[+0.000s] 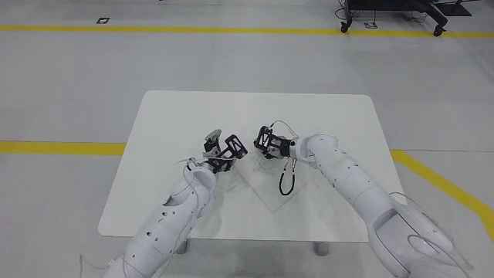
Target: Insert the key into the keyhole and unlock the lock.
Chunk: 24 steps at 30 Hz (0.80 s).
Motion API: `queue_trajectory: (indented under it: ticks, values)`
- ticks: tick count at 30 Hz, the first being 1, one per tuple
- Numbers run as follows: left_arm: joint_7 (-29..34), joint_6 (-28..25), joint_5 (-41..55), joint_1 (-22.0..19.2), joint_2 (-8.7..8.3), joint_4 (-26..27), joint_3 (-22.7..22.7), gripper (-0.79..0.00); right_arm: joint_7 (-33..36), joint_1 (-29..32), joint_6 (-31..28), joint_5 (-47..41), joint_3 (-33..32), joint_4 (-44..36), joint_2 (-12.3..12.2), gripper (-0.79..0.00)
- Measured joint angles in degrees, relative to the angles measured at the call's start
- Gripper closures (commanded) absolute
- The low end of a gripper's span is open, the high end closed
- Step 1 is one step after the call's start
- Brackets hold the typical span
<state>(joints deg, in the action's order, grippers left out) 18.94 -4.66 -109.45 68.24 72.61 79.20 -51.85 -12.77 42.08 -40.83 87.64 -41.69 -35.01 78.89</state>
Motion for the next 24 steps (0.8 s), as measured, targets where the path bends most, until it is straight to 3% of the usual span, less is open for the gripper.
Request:
queue_trajectory:
  ticks: [8, 24]
  values:
    - [0.02, -0.19, -0.24, 0.07, 0.48, -0.45, -0.02, -0.785, -0.05, 0.17, 0.39, -0.12, -0.26, 0.05, -0.12, 0.000]
    - [1.06, 0.19, 0.46, -2.19, 2.30, -2.76, 1.61, -0.785, -0.85, 3.98, -0.26, -0.03, -5.14, -6.36, -3.51, 0.000]
